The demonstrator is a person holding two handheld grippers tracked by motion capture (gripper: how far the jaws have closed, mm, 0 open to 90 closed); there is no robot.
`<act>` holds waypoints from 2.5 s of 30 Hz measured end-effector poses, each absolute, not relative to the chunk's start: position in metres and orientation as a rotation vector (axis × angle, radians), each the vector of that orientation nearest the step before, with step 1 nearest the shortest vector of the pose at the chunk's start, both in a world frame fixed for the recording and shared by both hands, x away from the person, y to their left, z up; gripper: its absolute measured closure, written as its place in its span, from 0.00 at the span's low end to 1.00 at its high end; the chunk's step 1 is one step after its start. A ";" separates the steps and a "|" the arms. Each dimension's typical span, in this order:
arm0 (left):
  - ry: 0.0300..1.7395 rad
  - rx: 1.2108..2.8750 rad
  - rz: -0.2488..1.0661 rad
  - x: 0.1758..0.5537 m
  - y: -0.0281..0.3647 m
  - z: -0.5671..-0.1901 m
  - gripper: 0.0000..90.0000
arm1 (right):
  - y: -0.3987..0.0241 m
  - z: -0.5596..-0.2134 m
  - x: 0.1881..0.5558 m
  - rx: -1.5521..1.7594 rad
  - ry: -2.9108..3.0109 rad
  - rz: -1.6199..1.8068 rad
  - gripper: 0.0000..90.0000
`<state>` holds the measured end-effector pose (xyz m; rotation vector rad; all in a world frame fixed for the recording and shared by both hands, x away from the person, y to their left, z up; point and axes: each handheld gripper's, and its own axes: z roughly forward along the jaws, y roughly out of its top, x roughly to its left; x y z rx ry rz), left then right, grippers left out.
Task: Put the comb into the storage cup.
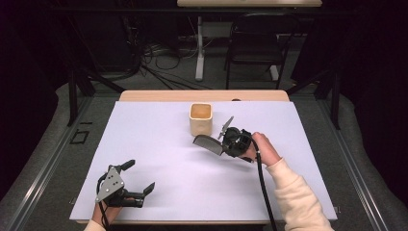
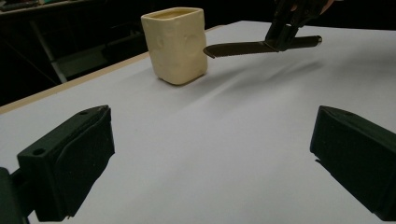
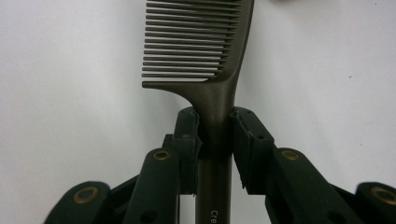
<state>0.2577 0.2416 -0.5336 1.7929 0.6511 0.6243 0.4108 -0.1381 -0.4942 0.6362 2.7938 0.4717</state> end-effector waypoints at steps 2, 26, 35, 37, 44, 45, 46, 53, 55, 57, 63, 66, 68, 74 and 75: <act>0.647 1.795 0.626 0.258 0.241 -0.534 0.00 | -0.140 -0.494 0.410 0.631 2.795 0.476 0.80; 0.647 1.790 0.624 0.258 0.241 -0.533 0.00 | -0.157 -0.484 0.402 0.653 2.761 0.615 0.80; 0.648 1.787 0.628 0.257 0.240 -0.533 0.00 | -0.163 -0.482 0.402 0.685 2.750 0.659 0.80; 0.646 1.789 0.628 0.257 0.241 -0.533 0.00 | -0.165 -0.482 0.402 0.691 2.749 0.667 0.80; 0.646 1.785 0.628 0.257 0.241 -0.533 0.00 | -0.168 -0.481 0.402 0.702 2.737 0.696 0.80; 0.646 1.786 0.628 0.257 0.241 -0.533 0.00 | -0.169 -0.481 0.402 0.706 2.735 0.694 0.80; 0.646 1.786 0.628 0.257 0.241 -0.533 0.00 | -0.169 -0.481 0.402 0.709 2.736 0.690 0.80; 0.646 1.789 0.626 0.257 0.241 -0.533 0.00 | -0.177 -0.478 0.402 0.723 2.715 0.720 0.80; 0.646 1.788 0.625 0.257 0.241 -0.533 0.00 | -0.178 -0.478 0.402 0.733 2.706 0.731 0.80; 0.647 1.790 0.624 0.258 0.241 -0.533 0.00 | -0.179 -0.477 0.403 0.730 2.703 0.741 0.80; 0.647 1.789 0.625 0.257 0.241 -0.533 0.00 | -0.180 -0.476 0.403 0.739 2.692 0.759 0.80; 0.647 1.791 0.624 0.258 0.241 -0.533 0.00 | -0.181 -0.475 0.403 0.752 2.685 0.761 0.80; 0.647 1.791 0.621 0.258 0.241 -0.533 0.00 | -0.182 -0.474 0.403 0.749 2.671 0.771 0.80; 0.646 1.792 0.624 0.258 0.241 -0.533 0.00 | -0.182 -0.471 0.402 0.755 2.636 0.807 0.80; 0.648 1.792 0.623 0.258 0.241 -0.533 0.00 | -0.183 -0.471 0.402 0.759 2.631 0.810 0.80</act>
